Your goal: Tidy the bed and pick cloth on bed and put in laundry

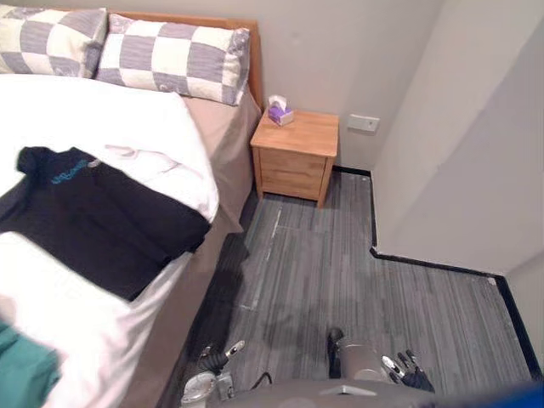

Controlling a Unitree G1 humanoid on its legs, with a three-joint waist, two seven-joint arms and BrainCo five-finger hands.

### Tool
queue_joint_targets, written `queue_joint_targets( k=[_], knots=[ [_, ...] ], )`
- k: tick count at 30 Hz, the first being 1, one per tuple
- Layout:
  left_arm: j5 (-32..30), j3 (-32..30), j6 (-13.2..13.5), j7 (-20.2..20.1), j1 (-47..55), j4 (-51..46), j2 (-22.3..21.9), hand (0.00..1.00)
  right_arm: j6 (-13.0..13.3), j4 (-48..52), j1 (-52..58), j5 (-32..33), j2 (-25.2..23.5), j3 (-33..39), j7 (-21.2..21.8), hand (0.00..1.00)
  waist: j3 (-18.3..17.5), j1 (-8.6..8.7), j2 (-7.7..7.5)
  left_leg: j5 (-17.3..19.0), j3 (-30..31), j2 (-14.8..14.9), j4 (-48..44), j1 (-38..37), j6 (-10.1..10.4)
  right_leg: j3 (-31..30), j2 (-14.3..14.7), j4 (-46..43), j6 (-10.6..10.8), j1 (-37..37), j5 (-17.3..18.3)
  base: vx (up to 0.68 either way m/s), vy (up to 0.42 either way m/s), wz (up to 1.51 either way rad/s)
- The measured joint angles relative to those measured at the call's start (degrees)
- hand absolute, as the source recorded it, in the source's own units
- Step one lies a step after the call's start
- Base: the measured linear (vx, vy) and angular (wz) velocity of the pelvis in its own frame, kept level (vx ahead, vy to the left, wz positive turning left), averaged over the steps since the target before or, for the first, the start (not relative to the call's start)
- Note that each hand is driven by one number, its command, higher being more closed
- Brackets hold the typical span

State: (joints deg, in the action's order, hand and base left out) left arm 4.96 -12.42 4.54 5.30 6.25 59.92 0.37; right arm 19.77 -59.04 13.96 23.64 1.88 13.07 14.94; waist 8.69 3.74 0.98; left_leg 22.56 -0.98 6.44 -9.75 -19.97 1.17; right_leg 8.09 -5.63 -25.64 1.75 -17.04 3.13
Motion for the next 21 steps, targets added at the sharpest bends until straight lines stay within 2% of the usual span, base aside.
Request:
queue_joint_targets(
  k=[1,2,3,4,5,6,7,9,11,13,14,15,16,17,18,19,20,21],
  knots=[
    [-1.0,0.0,0.0,-0.1,-0.3,-0.1,0.0,0.00,0.0,0.2,-0.5,0.3,0.3,-0.4,0.0,0.00,-0.1,0.11,0.10,-1.4,-1.7,1.2,-1.7,-0.1,1.9,0.7,0.3,-4.7,-1.1,-1.1,4.0,0.67,-0.460,-0.03],
    [-1.8,0.0,0.1,0.0,-0.4,-0.2,-0.4,0.00,0.0,0.5,-0.5,0.9,0.5,-0.4,0.0,0.00,0.0,0.12,0.21,-2.9,-1.8,1.7,-5.1,0.4,2.9,1.3,0.9,-7.6,-2.0,-0.9,7.2,0.53,-0.390,-0.02],
    [-1.9,-0.2,0.1,0.0,-0.3,-0.2,-0.8,0.00,0.0,0.8,-0.3,1.1,0.6,-0.4,-0.1,0.00,0.0,0.07,0.56,-3.9,-1.7,2.2,-7.7,1.2,3.8,1.5,1.3,-8.2,-2.5,-0.5,8.6,0.54,-0.409,-0.03],
    [-1.8,-1.9,0.2,0.0,-0.2,-0.3,-0.8,0.00,-0.1,1.0,-0.4,1.0,1.1,-0.6,-0.2,0.00,-0.2,0.05,1.25,-6.7,-1.2,3.1,-17.3,5.4,4.1,1.7,2.1,-8.4,-3.0,0.8,11.1,0.53,-0.392,-0.01],
    [-1.6,-3.5,0.7,0.0,-0.2,-0.6,-1.7,0.00,-0.1,1.5,-0.4,1.0,1.6,-0.4,-0.3,0.00,0.0,0.14,1.94,-13.1,-0.1,4.8,-31.6,12.1,4.3,1.7,3.6,-6.7,-3.6,3.3,12.8,0.51,-0.371,0.02],
    [-1.4,-4.0,1.3,0.0,-0.2,-0.7,-2.1,0.00,0.0,1.9,-0.4,1.1,1.9,-0.2,-0.3,0.00,0.1,0.12,2.65,-14.0,0.6,6.4,-38.6,15.5,4.8,1.7,4.6,-5.4,-3.9,5.1,13.1,0.49,-0.316,0.03],
    [-1.1,-4.4,2.6,-0.2,0.1,-1.6,-2.3,0.00,-0.1,1.5,-0.5,0.9,2.4,-0.3,-0.4,0.00,0.6,-0.24,3.37,-13.8,-0.3,8.9,-50.1,20.5,4.7,2.0,6.3,-2.3,-4.6,9.9,13.5,0.50,-0.281,-0.01],
    [-1.1,-4.0,3.5,-0.5,0.3,-2.2,-1.1,0.00,-0.3,-0.2,-1.8,-0.6,2.4,-0.7,-0.3,0.00,1.5,-0.76,2.19,-12.0,-1.5,9.5,-56.1,24.8,4.1,2.4,6.7,3.7,-5.3,19.2,13.3,0.52,-0.272,-0.10],
    [-1.1,-3.5,3.8,-1.2,0.3,-3.0,-1.1,0.00,-0.3,-0.6,-3.0,-2.6,2.0,-0.3,0.0,0.00,1.5,-1.12,1.79,-9.4,-3.9,8.3,-52.6,28.7,3.9,2.2,6.7,8.7,-5.0,25.3,13.2,0.41,-0.158,-0.18],
    [-0.8,-3.2,4.2,-2.2,0.1,-4.1,-1.1,0.00,-0.2,-0.6,-5.3,-5.2,1.4,-0.2,0.0,0.00,1.8,-1.61,1.40,-6.6,-7.8,4.9,-40.2,32.0,3.1,1.9,5.8,12.9,-4.4,29.1,13.0,0.42,-0.053,-0.18],
    [0.4,-2.8,4.2,-2.5,0.0,-4.1,-0.9,0.00,0.0,-0.6,-5.7,-7.7,1.2,-0.3,0.0,0.00,2.1,-1.70,0.88,-6.9,-10.2,2.9,-32.2,32.1,2.8,2.2,4.9,14.1,-4.0,30.4,13.2,0.44,0.021,-0.05],
    [1.4,-1.0,3.7,-2.4,-0.1,-4.1,-0.5,0.00,0.5,-0.6,-6.3,-11.6,1.1,-0.4,-0.3,0.00,2.0,-1.67,1.00,-11.9,-16.4,1.6,-20.9,31.9,1.8,3.1,4.6,15.3,-2.9,31.6,13.8,0.45,0.041,0.09],
    [1.5,-0.2,3.4,-2.4,-0.1,-3.9,-0.3,0.00,1.0,-0.5,-6.4,-12.9,1.3,-0.4,-0.5,0.00,2.0,-1.49,1.57,-16.5,-20.4,1.6,-16.4,32.2,0.6,3.9,5.1,16.1,-2.2,32.1,14.2,0.48,0.081,0.50],
    [2.2,1.2,2.9,-2.6,-0.5,-3.5,0.5,0.00,1.6,-0.9,-7.4,-15.1,1.1,-0.3,-1.5,0.00,1.9,-1.14,0.67,-15.8,-27.5,1.5,-14.0,31.8,-7.4,5.8,4.6,17.4,-1.2,33.9,14.8,0.42,0.080,0.69],
    [2.6,1.4,2.5,-2.6,-0.8,-3.4,1.4,0.00,1.9,-1.4,-7.4,-16.1,0.6,-0.3,-1.8,0.00,1.5,-1.15,-0.57,-15.7,-29.3,0.4,-12.8,31.6,-7.2,7.2,3.6,18.0,-0.9,34.1,14.8,0.51,0.092,0.96],
    [3.1,1.5,2.1,-2.5,-0.9,-3.4,2.4,0.00,2.6,-1.6,-7.2,-16.9,0.1,-0.6,-2.0,0.00,1.1,-1.23,-2.33,-15.6,-34.0,-0.9,-10.6,31.5,-7.2,9.6,2.3,18.9,0.4,34.0,14.0,0.58,0.102,0.91],
    [3.6,1.4,1.7,-2.4,-1.2,-3.4,2.5,0.00,2.8,-1.6,-7.4,-17.2,0.2,-1.2,-2.3,0.00,1.0,-1.66,-2.77,-14.6,-34.8,-2.3,-9.2,31.4,-8.3,11.5,1.7,18.7,1.8,33.9,13.2,0.56,0.116,0.81],
    [3.9,1.3,1.3,-2.3,-1.2,-3.4,2.4,0.00,2.7,-1.6,-7.5,-17.2,0.5,-1.8,-2.3,0.00,1.0,-1.83,-2.77,-13.8,-34.4,-2.9,-9.0,31.1,-9.5,11.8,1.5,17.7,2.2,33.8,12.9,0.55,0.144,0.67]
  ],
)
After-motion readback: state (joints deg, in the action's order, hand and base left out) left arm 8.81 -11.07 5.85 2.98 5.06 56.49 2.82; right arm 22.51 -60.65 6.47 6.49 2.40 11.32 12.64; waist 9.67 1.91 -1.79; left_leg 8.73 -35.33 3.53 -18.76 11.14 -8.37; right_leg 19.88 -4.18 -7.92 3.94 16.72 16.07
